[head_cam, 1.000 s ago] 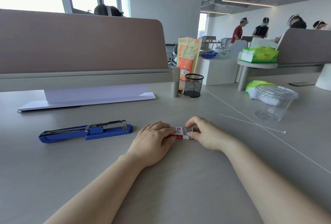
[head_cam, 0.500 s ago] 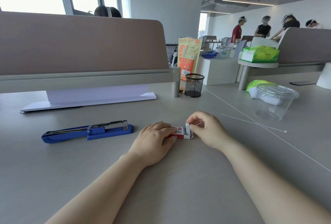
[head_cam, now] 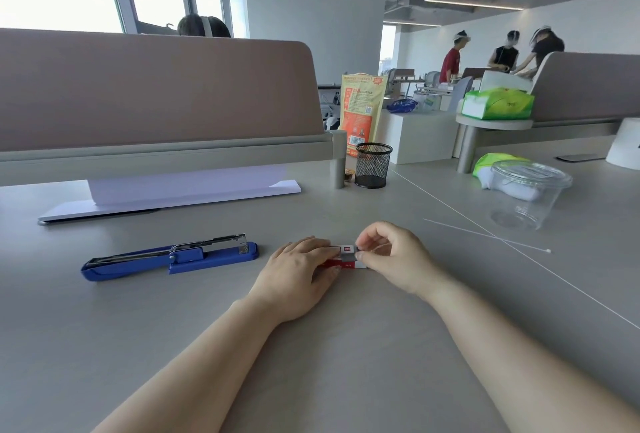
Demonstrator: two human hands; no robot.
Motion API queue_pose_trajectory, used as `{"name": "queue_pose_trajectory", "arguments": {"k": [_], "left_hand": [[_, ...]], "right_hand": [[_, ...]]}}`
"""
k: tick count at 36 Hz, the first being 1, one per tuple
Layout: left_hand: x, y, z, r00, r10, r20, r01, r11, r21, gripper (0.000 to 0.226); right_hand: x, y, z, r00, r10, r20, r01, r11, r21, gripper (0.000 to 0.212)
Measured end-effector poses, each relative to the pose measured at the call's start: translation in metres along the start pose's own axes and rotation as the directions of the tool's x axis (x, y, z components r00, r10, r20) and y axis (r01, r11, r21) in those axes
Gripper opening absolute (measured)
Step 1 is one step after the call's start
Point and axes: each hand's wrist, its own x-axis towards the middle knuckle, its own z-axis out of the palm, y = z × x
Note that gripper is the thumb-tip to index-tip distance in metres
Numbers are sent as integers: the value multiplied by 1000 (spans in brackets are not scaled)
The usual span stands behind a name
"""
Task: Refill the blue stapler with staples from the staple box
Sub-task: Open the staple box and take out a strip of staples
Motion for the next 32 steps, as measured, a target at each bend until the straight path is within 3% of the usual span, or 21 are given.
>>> {"name": "queue_pose_trajectory", "arguments": {"k": [4,9,14,18,22,27,32], "left_hand": [[0,0,-1,1000,-5,7,5,1000,-10,48],[0,-1,0,1000,-13,13,13,1000,-19,45],[0,-1,0,1000,-23,18,23,1000,-21,48],[0,-1,-1,999,-28,27,29,999,-23,48],[-1,0,-4,998,-56,11,57,997,-53,44],[-2,-2,-5,997,-75,-8,74,995,-61,36],[-2,-2,-5,998,-55,-13,54,998,-45,42]], "right_hand": [[2,3,-3,999,-35,-39,32,997,-76,19],[5,15,-2,994,-106,14,105,950,-293,21],[4,14,3,986,-161,42,165,915,-369,20],[5,12,1,985,-172,-13,162,947,-279,13],[6,13,-8,993,-70,-91,53,981,-184,10],[3,17,-18,997,58,-43,-64,985,-160,13],[-2,12,-13,997,71,41,-68,996,-57,17]]}}
